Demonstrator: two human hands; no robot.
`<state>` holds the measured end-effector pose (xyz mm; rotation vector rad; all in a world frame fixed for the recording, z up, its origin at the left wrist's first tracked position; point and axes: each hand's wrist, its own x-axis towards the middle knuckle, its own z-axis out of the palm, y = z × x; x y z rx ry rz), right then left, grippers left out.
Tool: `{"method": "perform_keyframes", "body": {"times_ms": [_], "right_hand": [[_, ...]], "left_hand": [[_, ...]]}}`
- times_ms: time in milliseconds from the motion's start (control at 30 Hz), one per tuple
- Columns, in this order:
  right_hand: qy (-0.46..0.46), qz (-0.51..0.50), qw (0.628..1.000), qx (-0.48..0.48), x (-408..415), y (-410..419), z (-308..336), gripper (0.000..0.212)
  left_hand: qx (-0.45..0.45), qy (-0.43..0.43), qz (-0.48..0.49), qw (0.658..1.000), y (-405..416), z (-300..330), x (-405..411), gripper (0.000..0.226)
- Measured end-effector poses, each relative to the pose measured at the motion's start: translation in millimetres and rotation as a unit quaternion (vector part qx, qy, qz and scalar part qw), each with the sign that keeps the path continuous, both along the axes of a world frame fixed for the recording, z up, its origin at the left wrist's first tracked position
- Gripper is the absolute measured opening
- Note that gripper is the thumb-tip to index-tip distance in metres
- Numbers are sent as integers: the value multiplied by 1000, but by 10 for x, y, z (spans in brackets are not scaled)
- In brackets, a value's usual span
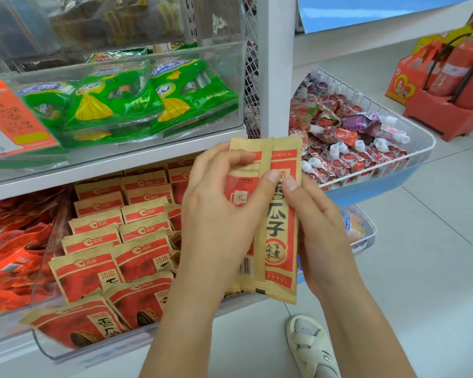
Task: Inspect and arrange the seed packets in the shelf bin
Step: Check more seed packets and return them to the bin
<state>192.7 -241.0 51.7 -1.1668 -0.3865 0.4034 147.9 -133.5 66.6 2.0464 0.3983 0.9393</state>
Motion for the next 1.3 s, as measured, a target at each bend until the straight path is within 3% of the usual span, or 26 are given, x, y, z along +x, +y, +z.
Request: {"method": "perform_keyframes", "body": {"times_ms": [200,367,700,1000,1133,1300], "right_hand": [[-34,13,999,2,-39,40,2,20],[-18,14,1000,-9,-9,17,-18,22],[-31,21,999,-10,-29,11,-6,24],[-52,3,998,-21,-13,-12,-32,22],[11,-59,998,-6,46,-32,-42,23],[55,-160,985,39,204,-170,-25,21]], "left_hand": [[51,7,62,997,70,132,87,25],[-5,0,64,998,47,116,59,13],[-132,-71,29,988,72,29,-4,14],[-155,-71,-6,985,69,-18,20,11],[-81,24,-97,992,66,16,-39,17],[-196,84,-231,949,50,22,-146,33]]}}
